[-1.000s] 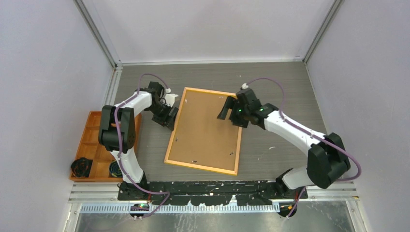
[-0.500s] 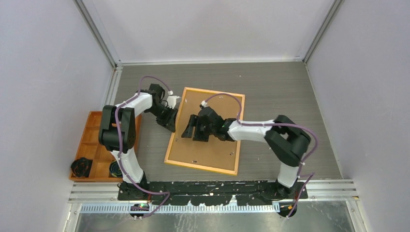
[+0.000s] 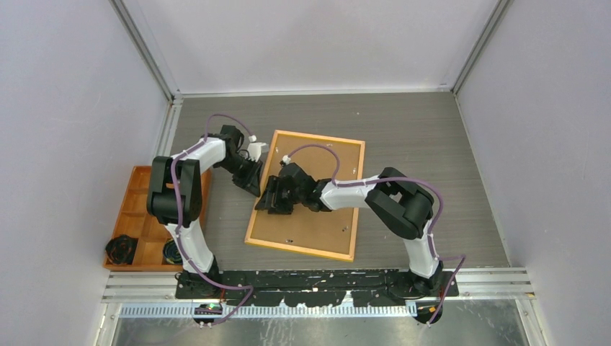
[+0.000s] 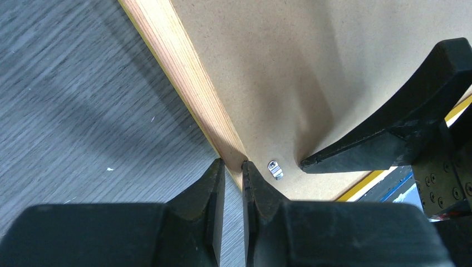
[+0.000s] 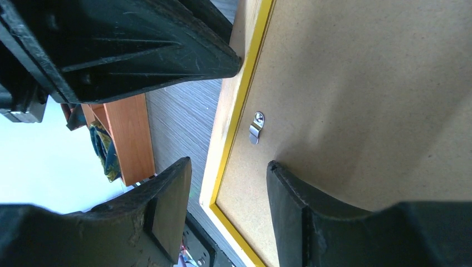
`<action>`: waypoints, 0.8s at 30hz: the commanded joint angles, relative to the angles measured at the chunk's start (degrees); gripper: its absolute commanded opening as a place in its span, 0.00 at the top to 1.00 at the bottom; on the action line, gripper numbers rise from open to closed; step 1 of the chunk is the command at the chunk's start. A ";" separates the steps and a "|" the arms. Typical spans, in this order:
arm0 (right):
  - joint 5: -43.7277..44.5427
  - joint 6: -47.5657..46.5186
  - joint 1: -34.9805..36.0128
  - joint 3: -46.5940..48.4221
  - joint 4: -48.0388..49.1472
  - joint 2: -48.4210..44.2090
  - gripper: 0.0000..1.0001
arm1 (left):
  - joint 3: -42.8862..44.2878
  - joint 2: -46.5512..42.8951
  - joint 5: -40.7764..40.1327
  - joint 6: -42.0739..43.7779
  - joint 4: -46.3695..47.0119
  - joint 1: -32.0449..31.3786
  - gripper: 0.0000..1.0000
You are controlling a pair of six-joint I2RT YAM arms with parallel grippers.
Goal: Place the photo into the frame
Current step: Install the photo frame at the center of the board.
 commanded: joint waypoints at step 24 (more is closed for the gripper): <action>-0.21 -0.64 0.06 6.99 0.31 5.22 0.52 | -0.24 2.94 0.15 1.51 0.47 -0.47 0.93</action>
